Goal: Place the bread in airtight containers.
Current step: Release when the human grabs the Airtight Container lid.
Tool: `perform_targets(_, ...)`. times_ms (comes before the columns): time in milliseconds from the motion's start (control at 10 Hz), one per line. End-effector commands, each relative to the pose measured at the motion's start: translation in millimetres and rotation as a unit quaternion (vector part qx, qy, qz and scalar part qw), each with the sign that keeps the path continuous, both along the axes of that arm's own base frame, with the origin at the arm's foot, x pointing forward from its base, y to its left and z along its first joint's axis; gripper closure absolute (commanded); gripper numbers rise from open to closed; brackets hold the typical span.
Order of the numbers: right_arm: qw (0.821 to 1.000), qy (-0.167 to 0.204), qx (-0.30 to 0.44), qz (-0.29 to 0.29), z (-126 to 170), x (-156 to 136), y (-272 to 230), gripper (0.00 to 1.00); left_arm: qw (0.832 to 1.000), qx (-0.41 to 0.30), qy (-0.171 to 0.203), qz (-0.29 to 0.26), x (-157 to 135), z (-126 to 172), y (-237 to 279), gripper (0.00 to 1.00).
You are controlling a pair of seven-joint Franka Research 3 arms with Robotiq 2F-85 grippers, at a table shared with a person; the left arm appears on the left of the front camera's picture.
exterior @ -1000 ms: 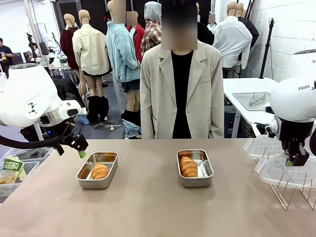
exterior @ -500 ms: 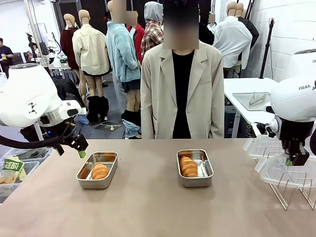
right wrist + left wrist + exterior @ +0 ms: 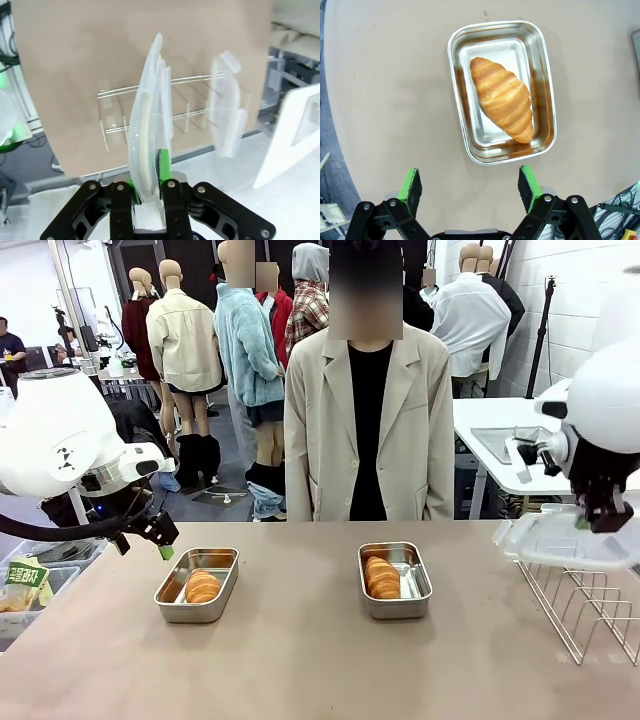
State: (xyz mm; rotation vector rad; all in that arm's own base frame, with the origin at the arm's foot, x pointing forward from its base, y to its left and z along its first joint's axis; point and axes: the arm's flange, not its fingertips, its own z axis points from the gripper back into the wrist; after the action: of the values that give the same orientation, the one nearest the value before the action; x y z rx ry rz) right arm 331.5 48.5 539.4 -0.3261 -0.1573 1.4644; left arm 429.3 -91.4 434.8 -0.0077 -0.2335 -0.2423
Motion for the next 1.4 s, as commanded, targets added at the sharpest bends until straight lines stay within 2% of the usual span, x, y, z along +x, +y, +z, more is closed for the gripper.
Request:
perform_targets(0,0.997,-0.077,-0.005,0.027,23.3,-0.4,18.6,1.00,1.000,0.000,-0.005,0.009,0.8,0.2,-0.8,0.00)
perform_targets(200,0.986,-0.148,0.007,0.072,57.4,14.6,52.5,1.00,1.000,0.000,-0.005,0.009,0.8,0.2,-0.8,0.00)
perform_targets(500,0.976,-0.206,0.024,0.072,91.3,55.8,105.9,1.00,1.000,0.000,-0.005,0.009,0.8,0.2,-0.8,0.00)
perform_targets(600,0.975,-0.207,0.048,0.072,98.5,79.3,121.2,1.00,1.000,0.000,-0.005,0.009,0.8,0.2,-0.8,0.00)
perform_targets(800,0.983,-0.150,0.081,0.064,100.2,125.0,136.8,1.00,1.000,0.000,-0.005,0.009,0.8,0.2,-0.8,0.00)
perform_targets(1000,0.988,-0.126,0.093,0.011,96.3,166.2,142.7,1.00,1.000,0.000,-0.005,0.009,0.8,0.2,-0.8,0.00)
perform_targets(1300,0.990,-0.105,0.093,0.000,89.5,183.8,148.8,1.00,1.000,0.000,-0.005,0.009,0.8,0.2,-0.8,0.00)
